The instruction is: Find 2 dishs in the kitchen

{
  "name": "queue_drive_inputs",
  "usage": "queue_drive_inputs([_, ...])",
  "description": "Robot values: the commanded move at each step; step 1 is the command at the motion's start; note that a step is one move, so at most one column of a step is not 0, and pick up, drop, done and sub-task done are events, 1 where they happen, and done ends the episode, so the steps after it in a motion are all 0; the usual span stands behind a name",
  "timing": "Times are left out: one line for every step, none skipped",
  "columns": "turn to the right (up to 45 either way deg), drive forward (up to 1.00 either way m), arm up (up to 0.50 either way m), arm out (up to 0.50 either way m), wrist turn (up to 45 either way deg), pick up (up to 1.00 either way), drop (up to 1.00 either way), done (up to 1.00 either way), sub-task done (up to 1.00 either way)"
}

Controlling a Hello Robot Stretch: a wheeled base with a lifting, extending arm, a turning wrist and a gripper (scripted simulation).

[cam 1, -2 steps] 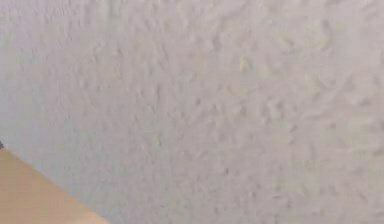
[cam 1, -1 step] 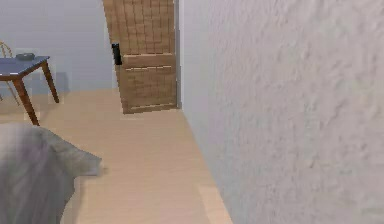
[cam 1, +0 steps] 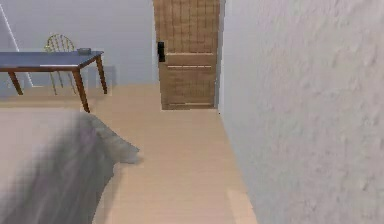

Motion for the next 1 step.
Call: queue_drive_inputs([0.0, 1.00, 0.00, 0.00, 0.0, 0.00, 0.00, 0.00, 0.00])
